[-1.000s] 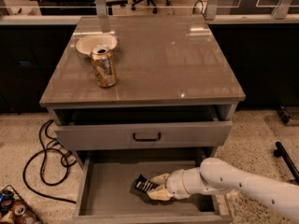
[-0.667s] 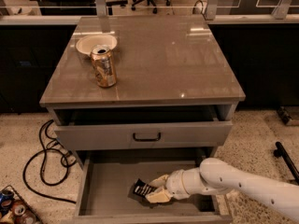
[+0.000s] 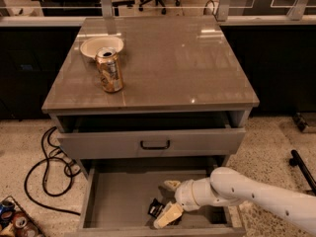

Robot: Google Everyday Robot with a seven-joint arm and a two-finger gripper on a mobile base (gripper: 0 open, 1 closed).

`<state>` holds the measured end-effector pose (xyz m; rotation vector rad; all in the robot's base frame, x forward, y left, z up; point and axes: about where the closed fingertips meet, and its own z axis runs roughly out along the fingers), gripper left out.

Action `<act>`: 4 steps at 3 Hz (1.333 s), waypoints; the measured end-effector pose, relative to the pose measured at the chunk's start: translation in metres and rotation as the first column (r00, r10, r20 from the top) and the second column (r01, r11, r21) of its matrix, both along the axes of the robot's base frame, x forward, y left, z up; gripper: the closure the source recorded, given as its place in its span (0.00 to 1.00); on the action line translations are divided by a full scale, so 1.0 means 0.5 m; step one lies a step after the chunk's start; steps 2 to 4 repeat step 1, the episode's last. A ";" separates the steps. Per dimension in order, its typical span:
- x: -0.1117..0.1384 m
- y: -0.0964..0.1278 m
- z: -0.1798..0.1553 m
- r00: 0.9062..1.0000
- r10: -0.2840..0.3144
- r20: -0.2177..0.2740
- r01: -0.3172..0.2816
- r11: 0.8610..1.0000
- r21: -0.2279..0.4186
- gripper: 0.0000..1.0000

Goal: Place rxbar chocolate into middle drawer

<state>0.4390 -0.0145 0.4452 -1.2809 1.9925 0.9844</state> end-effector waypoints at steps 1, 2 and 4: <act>0.000 0.000 0.000 1.000 0.000 0.000 0.000 1.000 0.000 0.00; 0.000 0.000 0.000 1.000 0.000 0.000 0.000 1.000 0.000 0.00; 0.000 0.000 0.000 1.000 0.000 0.000 0.000 1.000 0.000 0.00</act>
Offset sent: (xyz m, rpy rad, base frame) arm 0.0000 0.0000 0.0000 0.0000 0.0000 0.0000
